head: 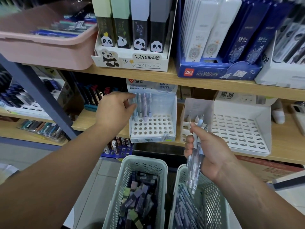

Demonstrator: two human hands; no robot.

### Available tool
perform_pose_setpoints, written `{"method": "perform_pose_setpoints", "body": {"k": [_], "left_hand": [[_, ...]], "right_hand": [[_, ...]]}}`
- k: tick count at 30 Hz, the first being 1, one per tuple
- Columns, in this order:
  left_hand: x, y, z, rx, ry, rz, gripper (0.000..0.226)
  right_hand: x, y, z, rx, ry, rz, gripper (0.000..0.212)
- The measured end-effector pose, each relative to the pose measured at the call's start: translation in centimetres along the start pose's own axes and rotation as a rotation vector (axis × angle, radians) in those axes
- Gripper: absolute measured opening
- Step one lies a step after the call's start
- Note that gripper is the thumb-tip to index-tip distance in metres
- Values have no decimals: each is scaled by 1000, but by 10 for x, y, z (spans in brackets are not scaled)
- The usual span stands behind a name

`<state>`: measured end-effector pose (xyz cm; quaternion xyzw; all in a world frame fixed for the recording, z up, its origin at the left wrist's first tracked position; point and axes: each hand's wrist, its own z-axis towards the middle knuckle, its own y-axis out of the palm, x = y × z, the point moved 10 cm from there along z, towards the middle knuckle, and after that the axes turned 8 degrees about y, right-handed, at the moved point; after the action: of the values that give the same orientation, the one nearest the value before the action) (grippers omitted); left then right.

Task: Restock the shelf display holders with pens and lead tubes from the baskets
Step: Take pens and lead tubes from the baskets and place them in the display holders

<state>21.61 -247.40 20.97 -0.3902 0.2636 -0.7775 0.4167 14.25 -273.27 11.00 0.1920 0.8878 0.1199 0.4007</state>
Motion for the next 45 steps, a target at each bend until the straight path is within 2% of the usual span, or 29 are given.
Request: {"method": "perform_pose_setpoints", "body": {"k": [10, 12, 14, 15, 17, 19, 22, 29, 33, 40, 45], "left_hand": [[9, 0, -4, -68, -39, 105, 50], [27, -8, -4, -59, -26, 80, 44], [56, -3, -11, -133, -4, -43, 35], [71, 8, -19, -239, -16, -143, 37], [98, 41, -49, -508, -121, -399, 43], [116, 66, -79, -667, -263, -618, 32], [120, 79, -94, -675, -355, -712, 18], [119, 83, -100, -696, -534, -927, 23], [107, 77, -96, -638, -598, -989, 20], [58, 63, -85, -261, -865, -1204, 12], [31, 55, -88, 8, -1035, -1419, 33]], "right_hand": [[-1, 2, -1, -9, 3, 66, 16], [-5, 4, -3, -23, -32, 114, 15], [-11, 4, -5, -20, -89, 164, 17], [-14, 4, -6, -13, -116, 184, 18], [-19, 5, -8, 5, -158, 205, 19], [-21, 3, -8, 36, -186, 202, 20], [-21, 0, -9, 74, -208, 171, 20], [-15, -2, -8, 102, -187, 107, 21], [-16, -8, -6, 169, -196, 53, 22], [-12, 1, -1, 132, -186, 40, 20], [-3, 21, 2, 41, -151, -1, 7]]}}
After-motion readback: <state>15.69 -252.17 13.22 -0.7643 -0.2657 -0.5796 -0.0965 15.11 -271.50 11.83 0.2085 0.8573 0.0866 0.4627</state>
